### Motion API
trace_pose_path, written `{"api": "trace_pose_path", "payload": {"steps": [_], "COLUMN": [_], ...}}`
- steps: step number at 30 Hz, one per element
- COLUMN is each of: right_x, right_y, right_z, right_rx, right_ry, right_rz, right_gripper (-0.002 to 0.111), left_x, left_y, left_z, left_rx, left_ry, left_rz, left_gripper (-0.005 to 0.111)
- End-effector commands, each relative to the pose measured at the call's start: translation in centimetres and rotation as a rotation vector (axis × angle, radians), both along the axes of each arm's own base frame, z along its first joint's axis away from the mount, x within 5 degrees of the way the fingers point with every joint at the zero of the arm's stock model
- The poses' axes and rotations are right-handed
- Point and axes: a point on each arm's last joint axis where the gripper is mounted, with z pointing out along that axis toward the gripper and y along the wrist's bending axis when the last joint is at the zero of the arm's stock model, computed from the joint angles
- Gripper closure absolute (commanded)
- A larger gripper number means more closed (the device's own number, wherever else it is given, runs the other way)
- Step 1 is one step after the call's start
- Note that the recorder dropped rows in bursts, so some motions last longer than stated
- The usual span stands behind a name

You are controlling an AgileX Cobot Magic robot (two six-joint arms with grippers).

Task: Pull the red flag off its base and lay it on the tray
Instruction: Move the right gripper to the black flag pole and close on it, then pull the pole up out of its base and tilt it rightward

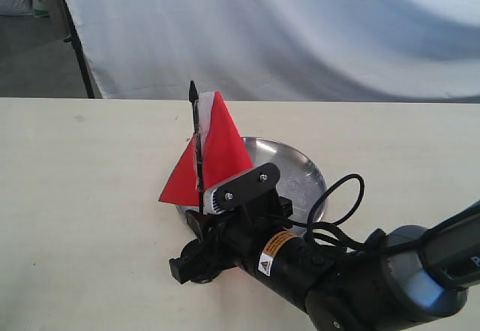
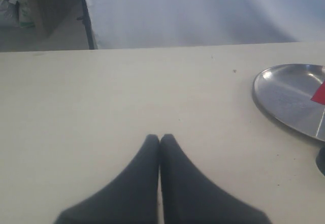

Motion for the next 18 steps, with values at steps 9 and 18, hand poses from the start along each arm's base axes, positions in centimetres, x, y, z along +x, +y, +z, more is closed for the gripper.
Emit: {"api": "trace_pose_path", "payload": {"steps": [9,18], "right_x": [-0.02,0.14], "right_y": [0.23,0.36], "right_z": [0.24,0.94], "right_rx": [0.018,0.08], "right_ry": [-0.013,-0.063], "right_rz": [0.009,0.003], "right_gripper": [0.109,0.109], "left_x": [-0.01,-0.01], "left_y": [0.0,0.0], "left_z": [-0.08,-0.08], "left_rx": [-0.002,-0.002], "left_ry": [-0.001,-0.001], "left_rz": [0.001,0.001], "left_gripper": [0.107,0.107]}}
